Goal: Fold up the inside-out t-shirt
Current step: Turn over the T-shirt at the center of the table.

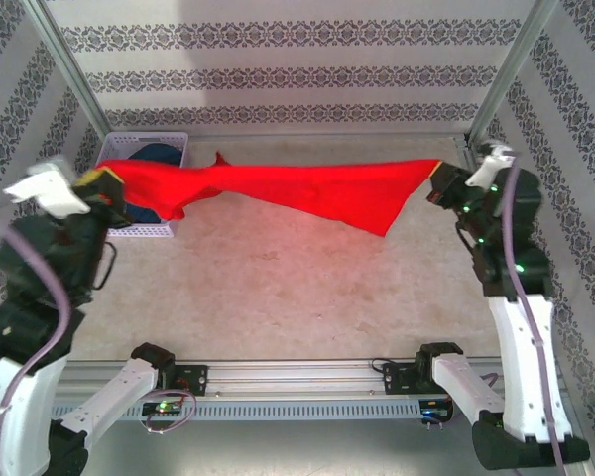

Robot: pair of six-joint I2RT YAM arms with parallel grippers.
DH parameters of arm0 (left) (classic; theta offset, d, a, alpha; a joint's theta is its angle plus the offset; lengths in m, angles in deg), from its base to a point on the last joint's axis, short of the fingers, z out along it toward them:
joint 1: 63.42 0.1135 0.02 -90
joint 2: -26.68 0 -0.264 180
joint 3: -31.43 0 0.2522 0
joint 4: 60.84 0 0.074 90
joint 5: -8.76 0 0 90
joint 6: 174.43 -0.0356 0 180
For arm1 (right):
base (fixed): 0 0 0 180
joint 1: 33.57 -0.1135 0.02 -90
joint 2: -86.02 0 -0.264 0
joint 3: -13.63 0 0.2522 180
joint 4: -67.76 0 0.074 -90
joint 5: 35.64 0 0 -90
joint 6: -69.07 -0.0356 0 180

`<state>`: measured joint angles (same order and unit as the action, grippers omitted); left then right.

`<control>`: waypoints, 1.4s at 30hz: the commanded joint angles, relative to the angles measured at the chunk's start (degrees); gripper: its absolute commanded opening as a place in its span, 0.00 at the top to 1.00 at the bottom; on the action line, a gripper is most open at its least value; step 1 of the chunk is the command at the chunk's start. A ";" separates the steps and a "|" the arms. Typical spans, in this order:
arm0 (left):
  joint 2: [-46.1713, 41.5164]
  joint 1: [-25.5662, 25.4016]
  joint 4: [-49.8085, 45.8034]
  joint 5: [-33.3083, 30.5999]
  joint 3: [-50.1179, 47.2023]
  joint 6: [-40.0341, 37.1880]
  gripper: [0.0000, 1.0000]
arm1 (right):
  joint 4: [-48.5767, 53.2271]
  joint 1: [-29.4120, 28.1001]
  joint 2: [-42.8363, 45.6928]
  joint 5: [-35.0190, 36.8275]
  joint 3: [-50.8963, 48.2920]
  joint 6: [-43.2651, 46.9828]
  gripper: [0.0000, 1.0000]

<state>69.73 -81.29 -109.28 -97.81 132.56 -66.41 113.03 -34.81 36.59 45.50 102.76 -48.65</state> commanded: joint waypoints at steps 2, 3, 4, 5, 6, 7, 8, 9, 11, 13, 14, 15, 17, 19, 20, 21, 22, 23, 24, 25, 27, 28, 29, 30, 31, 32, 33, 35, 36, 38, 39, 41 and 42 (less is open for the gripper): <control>4.09 0.60 -4.50 0.95 14.20 -8.48 1.00 | 9.49 0.44 3.13 6.69 11.90 3.89 1.00; 5.37 0.58 -5.75 2.00 17.77 -9.22 1.00 | 10.77 0.44 3.60 7.58 14.98 4.49 1.00; 6.63 0.57 -6.83 2.96 21.57 -9.76 1.00 | 11.69 0.45 3.85 8.30 17.86 4.88 1.00; 8.01 0.61 -7.95 3.76 25.31 -10.56 1.00 | 12.70 0.44 3.99 8.80 20.53 5.45 1.00; 9.55 0.64 -9.14 4.22 28.85 -11.42 1.00 | 13.51 0.47 3.95 9.03 23.06 5.92 1.00; 10.91 0.60 -9.86 4.41 31.58 -12.19 1.00 | 14.29 0.49 3.77 9.27 25.35 6.19 1.00; 12.31 0.65 -10.51 4.36 34.32 -12.92 1.00 | 14.93 0.45 3.33 9.44 27.63 6.61 1.00; 14.01 1.04 -11.22 4.40 36.46 -13.37 1.00 | 15.59 0.44 2.80 9.54 29.70 7.01 1.00; 16.87 1.23 -12.23 2.42 38.67 -14.62 1.00 | 16.13 0.44 1.79 10.15 32.26 7.91 1.00; 20.50 1.17 -11.60 -1.05 38.84 -16.41 1.00 | 15.15 0.44 0.52 11.27 32.66 9.05 1.00; 23.12 1.18 -11.24 -2.48 38.83 -17.18 1.00 | 14.67 0.45 -0.45 12.07 32.36 9.62 1.00; 25.83 1.19 -10.80 -3.27 39.05 -17.85 1.00 | 13.91 0.44 -1.80 12.65 31.76 10.30 1.00; 31.13 1.44 -8.88 -4.38 38.67 -19.11 1.00 | 10.94 0.44 -4.29 13.60 28.44 11.58 1.00; 36.72 3.07 -7.07 -2.96 37.88 -18.96 1.00 | 6.62 0.44 -7.36 15.23 23.46 13.01 1.00; 39.83 4.07 -5.72 -2.18 36.98 -18.61 1.00 | 3.64 0.44 -9.34 15.89 20.14 13.58 1.00; 42.98 4.94 -3.91 -1.21 35.62 -18.34 1.00 | 0.26 0.44 -11.67 16.27 16.79 13.69 1.00; 45.89 5.56 -2.41 -0.64 34.24 -18.29 1.00 | -2.87 0.44 -13.97 16.50 14.02 13.54 1.00; 49.50 6.48 -0.63 0.66 32.80 -17.76 1.00 | -6.94 0.44 -17.15 16.60 10.89 13.45 1.00; 53.40 7.15 0.86 1.05 31.70 -17.03 1.00 | -10.70 0.44 -20.86 16.81 8.34 12.76 1.00; 57.10 7.77 2.36 2.15 31.03 -16.76 1.00 | -13.66 0.38 -24.62 17.18 6.84 12.61 1.00; 66.90 8.54 4.84 3.14 32.14 -16.10 1.00 | -19.72 0.28 -34.78 17.27 5.49 11.24 1.00; 71.73 8.75 5.18 4.13 34.28 -16.13 1.00 | -22.10 0.27 -39.88 17.36 5.80 10.64 1.00; 78.02 8.96 5.23 4.45 37.51 -16.07 1.00 | -23.54 0.18 -46.35 17.54 7.54 9.90 1.00; 85.11 9.18 4.17 4.90 43.92 -16.00 0.97 | -24.31 0.18 -52.90 17.96 10.46 9.38 0.98; 91.80 9.30 2.55 5.95 50.65 -16.39 0.90 | -23.92 0.18 -58.86 17.92 14.06 9.27 0.90; 99.78 9.42 0.15 5.79 61.81 -16.26 0.79 | -21.33 0.19 -65.58 17.90 19.57 8.32 0.79; 108.24 9.43 -3.47 6.91 73.78 -15.70 0.67 | -17.72 0.33 -72.34 16.81 25.98 7.66 0.70; 117.49 9.71 -5.73 9.01 86.67 -12.18 0.45 | -11.01 0.13 -80.09 14.38 35.62 7.33 0.61; 116.89 10.02 -3.91 11.94 84.45 -10.74 0.38 | -9.42 -0.05 -81.71 12.74 38.22 7.33 0.58; 111.26 10.05 1.01 13.96 73.82 -7.83 0.28 | -8.70 -1.20 -80.41 11.35 37.40 8.42 0.51; 107.66 10.13 2.76 15.59 68.21 -6.47 0.26 | -8.15 -2.13 -78.15 11.50 35.28 9.57 0.49; 101.83 10.33 2.78 17.92 61.61 -3.80 0.20 | -6.78 -4.19 -72.57 11.26 28.78 10.95 0.44; 99.10 10.25 1.25 18.56 59.24 -2.55 0.19 | -6.38 -5.47 -69.10 9.36 24.10 10.78 0.44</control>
<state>183.21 -71.87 -110.26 -83.72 194.18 -74.80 103.55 -36.73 -43.82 57.91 131.18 -39.12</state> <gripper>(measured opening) 0.797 0.557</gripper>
